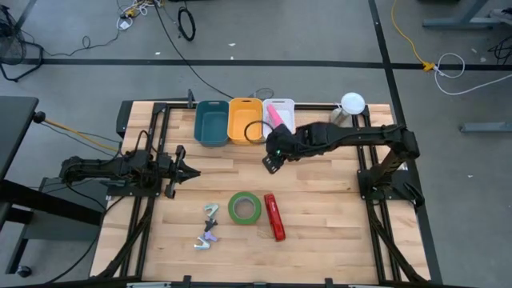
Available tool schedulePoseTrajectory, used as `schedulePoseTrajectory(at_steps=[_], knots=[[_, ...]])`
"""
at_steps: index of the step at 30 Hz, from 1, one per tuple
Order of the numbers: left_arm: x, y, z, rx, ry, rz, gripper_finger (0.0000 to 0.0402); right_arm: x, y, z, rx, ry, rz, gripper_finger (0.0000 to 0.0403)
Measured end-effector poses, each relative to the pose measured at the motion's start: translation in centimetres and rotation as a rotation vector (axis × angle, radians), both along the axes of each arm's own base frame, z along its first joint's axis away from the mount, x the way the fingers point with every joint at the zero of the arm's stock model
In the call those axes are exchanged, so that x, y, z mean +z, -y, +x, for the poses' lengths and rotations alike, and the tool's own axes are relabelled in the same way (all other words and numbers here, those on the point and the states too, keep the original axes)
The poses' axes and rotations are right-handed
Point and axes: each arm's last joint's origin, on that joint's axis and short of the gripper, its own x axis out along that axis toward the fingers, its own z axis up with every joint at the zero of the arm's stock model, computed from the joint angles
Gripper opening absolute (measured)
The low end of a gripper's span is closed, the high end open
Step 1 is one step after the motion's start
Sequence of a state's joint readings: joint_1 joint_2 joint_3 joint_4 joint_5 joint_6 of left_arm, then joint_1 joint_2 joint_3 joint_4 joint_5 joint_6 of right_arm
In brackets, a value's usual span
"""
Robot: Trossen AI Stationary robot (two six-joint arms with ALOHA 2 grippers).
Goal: Pick and place Stapler, Stapler remover, tape
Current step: Put the red stapler into the white bin
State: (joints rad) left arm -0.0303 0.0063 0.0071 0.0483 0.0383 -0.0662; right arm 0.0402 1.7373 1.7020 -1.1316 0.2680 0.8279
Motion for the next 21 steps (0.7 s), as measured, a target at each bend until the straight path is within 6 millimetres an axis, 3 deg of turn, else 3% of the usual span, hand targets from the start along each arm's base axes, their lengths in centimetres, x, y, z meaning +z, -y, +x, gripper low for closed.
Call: schedulePoseTrajectory(at_steps=[10, 21], knots=[[0.0, 0.0, 0.0, 0.0, 0.0, 0.0, 0.0025, -4.0, -4.5, 1.8, 0.025, -0.114, 0.111, 0.0265], [0.0, 0.0, 0.0, 0.0, -0.001, 0.0, 0.0025, -6.9, -8.6, 2.6, 0.016, -0.18, 0.2, 0.0265]])
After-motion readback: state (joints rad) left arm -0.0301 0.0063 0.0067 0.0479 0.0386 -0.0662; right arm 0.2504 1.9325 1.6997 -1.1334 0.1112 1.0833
